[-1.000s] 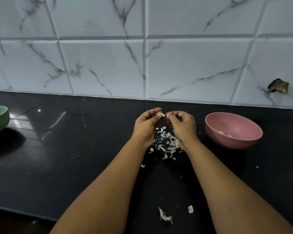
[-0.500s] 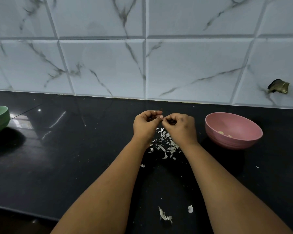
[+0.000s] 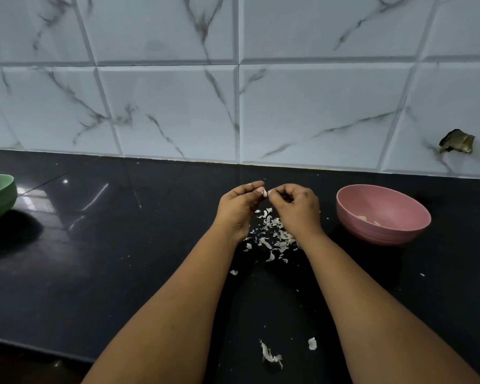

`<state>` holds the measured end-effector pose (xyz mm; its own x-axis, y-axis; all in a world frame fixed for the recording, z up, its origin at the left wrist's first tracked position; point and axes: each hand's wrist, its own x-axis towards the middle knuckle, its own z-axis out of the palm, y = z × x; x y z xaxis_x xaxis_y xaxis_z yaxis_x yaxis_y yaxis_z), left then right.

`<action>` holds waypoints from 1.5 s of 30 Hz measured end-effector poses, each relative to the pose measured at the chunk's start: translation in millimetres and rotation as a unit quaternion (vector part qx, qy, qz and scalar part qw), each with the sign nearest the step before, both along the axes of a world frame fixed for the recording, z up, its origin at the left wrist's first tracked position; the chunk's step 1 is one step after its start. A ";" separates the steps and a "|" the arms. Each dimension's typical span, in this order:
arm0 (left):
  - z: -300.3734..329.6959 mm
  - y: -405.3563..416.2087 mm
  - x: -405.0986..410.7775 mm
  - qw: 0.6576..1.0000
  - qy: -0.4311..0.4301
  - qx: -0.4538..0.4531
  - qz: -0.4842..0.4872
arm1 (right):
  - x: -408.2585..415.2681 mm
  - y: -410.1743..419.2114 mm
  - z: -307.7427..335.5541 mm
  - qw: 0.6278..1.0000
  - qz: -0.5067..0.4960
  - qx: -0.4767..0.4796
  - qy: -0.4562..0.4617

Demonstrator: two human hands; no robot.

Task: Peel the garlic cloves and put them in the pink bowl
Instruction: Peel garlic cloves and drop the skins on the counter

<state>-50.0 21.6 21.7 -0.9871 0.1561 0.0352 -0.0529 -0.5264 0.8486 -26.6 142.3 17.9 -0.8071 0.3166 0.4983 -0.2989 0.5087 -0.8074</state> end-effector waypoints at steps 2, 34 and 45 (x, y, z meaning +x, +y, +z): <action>0.9 0.3 1.5 1.000 0.001 0.001 -0.008 | -2.2 -0.5 -0.6 0.999 0.004 -0.033 -0.020; 5.1 -0.2 4.1 0.999 -0.017 0.026 -0.032 | 4.6 -2.4 2.7 0.999 0.003 0.034 0.015; 7.2 -1.7 1.7 0.996 -0.054 0.055 -0.054 | -1.6 6.1 0.2 0.994 -0.092 -0.011 0.052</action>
<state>-48.3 19.9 28.9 -0.9636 0.2629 -0.0482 -0.2030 -0.6025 0.7719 -28.2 148.4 18.0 -0.6788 0.4664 0.5672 -0.2845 0.5450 -0.7887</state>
